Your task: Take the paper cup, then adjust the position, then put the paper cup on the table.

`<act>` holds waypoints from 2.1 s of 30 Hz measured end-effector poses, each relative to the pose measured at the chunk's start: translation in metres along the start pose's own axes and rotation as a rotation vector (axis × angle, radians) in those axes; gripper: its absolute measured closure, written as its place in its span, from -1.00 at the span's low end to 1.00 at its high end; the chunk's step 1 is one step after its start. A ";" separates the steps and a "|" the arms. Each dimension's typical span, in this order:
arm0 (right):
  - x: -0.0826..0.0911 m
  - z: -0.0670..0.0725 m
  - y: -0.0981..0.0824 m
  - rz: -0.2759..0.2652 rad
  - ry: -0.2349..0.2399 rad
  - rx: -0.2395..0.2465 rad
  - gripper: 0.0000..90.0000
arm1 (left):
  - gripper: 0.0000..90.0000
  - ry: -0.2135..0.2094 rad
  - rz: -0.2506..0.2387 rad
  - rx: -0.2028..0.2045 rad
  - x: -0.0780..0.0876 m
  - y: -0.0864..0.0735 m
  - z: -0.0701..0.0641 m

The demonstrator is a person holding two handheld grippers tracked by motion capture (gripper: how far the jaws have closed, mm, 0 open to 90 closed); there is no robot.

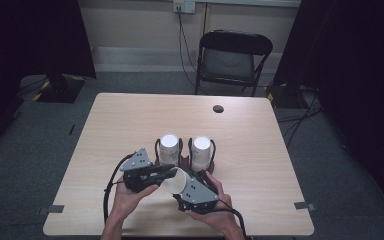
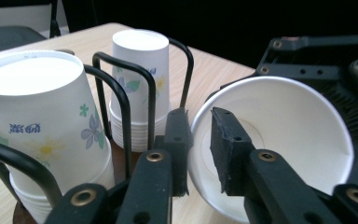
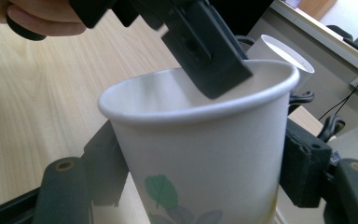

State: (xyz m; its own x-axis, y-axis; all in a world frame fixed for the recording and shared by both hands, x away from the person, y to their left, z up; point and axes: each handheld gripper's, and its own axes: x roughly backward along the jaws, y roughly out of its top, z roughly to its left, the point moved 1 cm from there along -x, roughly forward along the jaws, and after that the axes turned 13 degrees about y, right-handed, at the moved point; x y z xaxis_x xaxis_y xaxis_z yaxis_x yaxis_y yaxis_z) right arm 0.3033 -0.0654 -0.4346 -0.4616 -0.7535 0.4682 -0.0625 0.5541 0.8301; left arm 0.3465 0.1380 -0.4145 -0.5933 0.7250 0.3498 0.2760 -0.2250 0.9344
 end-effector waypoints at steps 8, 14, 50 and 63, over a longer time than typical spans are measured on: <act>0.004 -0.002 -0.010 -0.004 0.000 -0.064 -0.35 | 0.56 0.025 -0.042 0.010 0.007 -0.002 0.001; 0.009 -0.005 -0.014 -0.032 0.003 -0.115 -0.35 | 0.47 0.061 -0.066 0.025 0.011 -0.006 0.001; 0.059 -0.029 -0.028 -0.153 -0.042 -0.329 -0.34 | -0.61 0.379 -0.004 0.087 0.032 -0.054 0.031; 0.087 -0.045 -0.040 -0.177 -0.152 -0.363 -0.34 | -0.61 0.478 0.021 0.102 0.023 -0.084 0.038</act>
State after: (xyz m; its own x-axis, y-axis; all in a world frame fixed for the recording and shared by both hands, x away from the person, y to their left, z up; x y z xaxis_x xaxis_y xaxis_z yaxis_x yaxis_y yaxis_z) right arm 0.3051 -0.1685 -0.4133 -0.5984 -0.7501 0.2815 0.1501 0.2402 0.9591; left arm 0.3386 0.1979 -0.4872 -0.8610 0.3353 0.3823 0.3502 -0.1541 0.9239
